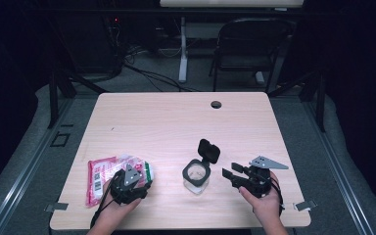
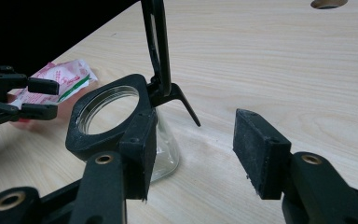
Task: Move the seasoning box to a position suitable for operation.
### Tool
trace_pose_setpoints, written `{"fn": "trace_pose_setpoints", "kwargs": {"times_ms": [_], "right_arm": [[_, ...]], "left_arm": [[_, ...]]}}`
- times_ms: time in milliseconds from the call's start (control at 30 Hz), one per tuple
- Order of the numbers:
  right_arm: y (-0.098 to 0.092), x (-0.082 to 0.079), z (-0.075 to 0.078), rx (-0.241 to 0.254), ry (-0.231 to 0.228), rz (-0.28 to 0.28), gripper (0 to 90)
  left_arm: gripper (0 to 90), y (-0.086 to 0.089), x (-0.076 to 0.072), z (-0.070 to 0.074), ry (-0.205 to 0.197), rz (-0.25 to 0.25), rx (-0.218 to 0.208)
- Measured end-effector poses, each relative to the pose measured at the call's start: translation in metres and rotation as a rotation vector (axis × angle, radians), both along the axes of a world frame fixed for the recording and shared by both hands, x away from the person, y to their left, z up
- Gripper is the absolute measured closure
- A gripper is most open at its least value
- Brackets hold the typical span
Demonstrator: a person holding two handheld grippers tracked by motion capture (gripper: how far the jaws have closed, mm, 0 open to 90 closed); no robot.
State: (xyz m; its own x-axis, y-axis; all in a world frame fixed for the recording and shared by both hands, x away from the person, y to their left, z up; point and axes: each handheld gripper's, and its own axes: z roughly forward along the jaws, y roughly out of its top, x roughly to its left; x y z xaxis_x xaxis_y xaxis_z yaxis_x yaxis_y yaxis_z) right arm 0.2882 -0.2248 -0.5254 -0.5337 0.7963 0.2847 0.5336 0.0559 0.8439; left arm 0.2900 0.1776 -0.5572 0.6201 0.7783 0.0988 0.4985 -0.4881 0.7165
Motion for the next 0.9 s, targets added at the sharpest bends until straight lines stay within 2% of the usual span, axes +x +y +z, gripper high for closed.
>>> {"fn": "trace_pose_setpoints", "kwargs": {"times_ms": [167,300,333,500,567,667,800,900], "right_arm": [[0.001,0.000,-0.001,-0.005,-0.002,0.001,49.4],[0.001,0.000,-0.002,0.001,-0.007,-0.001,49.4],[0.001,0.000,-0.002,0.001,-0.007,-0.001,49.4],[0.000,0.000,-0.002,-0.002,-0.008,-0.003,49.4],[0.000,0.000,-0.002,-0.003,-0.006,-0.005,49.4],[0.000,0.000,-0.003,-0.001,-0.007,-0.006,49.4],[0.000,0.000,-0.003,-0.003,-0.004,-0.005,49.4],[0.000,0.001,-0.005,-0.001,-0.001,-0.009,49.4]], "left_arm": [[49.6,0.004,0.000,0.003,-0.007,0.010,-0.027],[55.3,0.008,0.000,0.004,-0.021,0.034,-0.064],[56.3,0.008,0.000,0.005,-0.020,0.036,-0.065],[62.7,0.012,-0.006,0.013,-0.096,0.068,-0.057],[64.2,0.013,-0.006,0.014,-0.102,0.079,-0.063],[67.2,0.012,-0.008,0.015,-0.122,0.092,-0.037],[72.4,0.011,-0.008,0.016,-0.125,0.110,-0.051],[80.6,0.013,-0.010,0.020,-0.156,0.117,-0.069]]}}
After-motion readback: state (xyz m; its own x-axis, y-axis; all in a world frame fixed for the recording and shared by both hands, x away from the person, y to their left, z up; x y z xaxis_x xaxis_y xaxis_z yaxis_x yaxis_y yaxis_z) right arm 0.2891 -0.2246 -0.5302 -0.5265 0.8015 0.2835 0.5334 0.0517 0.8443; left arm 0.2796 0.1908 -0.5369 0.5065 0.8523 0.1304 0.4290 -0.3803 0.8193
